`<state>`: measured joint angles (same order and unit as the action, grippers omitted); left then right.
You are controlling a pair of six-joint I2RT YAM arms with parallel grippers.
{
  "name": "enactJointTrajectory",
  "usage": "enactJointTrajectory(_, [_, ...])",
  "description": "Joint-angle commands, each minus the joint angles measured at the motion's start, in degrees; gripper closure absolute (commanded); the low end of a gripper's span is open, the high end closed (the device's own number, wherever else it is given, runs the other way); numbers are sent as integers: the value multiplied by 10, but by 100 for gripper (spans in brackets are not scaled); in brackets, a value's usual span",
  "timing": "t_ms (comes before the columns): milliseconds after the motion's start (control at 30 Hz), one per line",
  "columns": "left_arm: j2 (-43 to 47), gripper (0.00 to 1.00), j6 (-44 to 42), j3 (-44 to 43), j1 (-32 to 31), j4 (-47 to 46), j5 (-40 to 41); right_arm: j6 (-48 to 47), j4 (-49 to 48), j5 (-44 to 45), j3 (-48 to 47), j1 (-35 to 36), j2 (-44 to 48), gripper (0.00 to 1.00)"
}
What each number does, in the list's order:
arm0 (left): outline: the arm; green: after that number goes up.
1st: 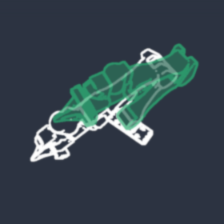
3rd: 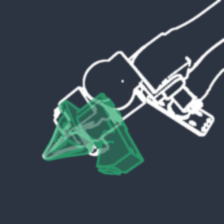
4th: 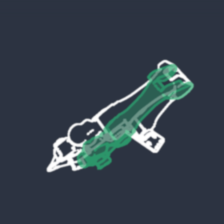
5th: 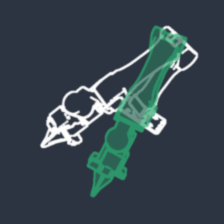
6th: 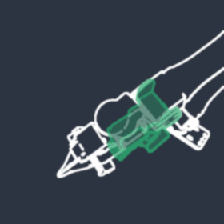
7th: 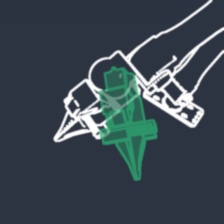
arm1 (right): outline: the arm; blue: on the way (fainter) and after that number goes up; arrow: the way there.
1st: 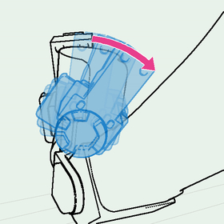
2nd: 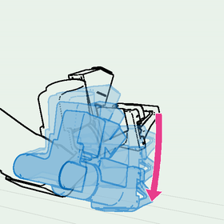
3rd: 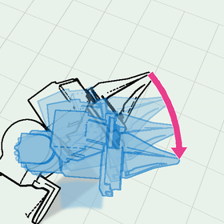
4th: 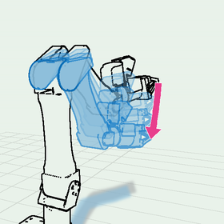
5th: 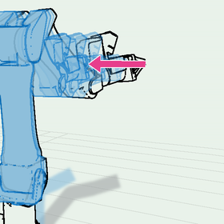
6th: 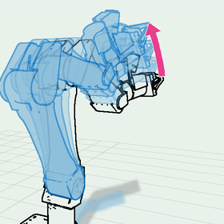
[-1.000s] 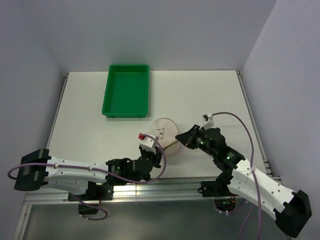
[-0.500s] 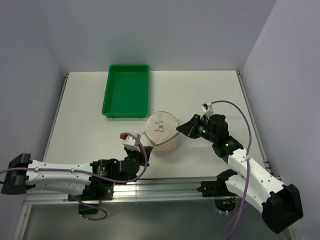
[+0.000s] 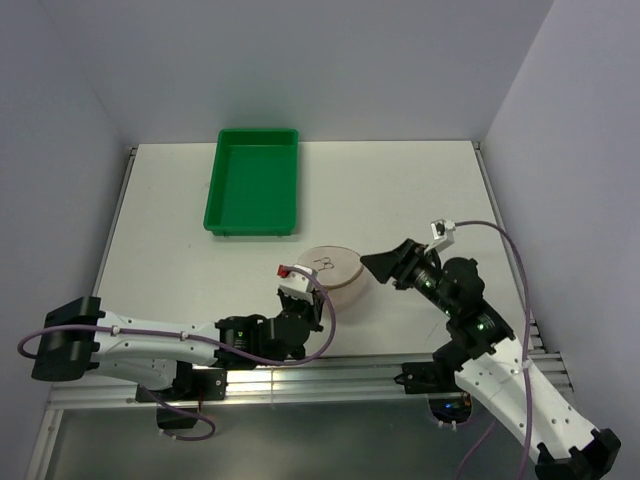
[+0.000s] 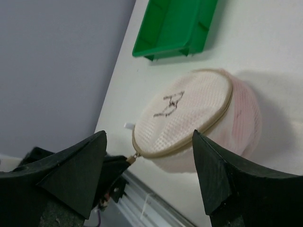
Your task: Place the bra in the laundry bag and zip it closed
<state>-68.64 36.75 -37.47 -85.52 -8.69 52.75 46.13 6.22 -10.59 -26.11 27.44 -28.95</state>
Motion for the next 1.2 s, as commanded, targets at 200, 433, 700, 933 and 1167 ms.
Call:
enactJointTrajectory(200, [-45, 100, -30, -53, -1, -75, -44, 97, 23, 49, 42, 105, 27, 23])
enactJointTrajectory(433, [-53, 100, -34, -57, -3, -85, -62, 112, -51, 21, 55, 121, -36, 30])
enactJointTrajectory(700, [-40, 100, -34, -46, -3, -85, -58, 100, -26, 67, 49, 123, -37, 32])
enactJointTrajectory(933, [-44, 100, -34, -46, -3, -90, -60, 99, -47, 73, 51, 123, -60, 39])
enactJointTrajectory(1167, [-35, 100, -33, -37, -2, -82, -56, 92, -60, 75, 43, 123, -79, 91])
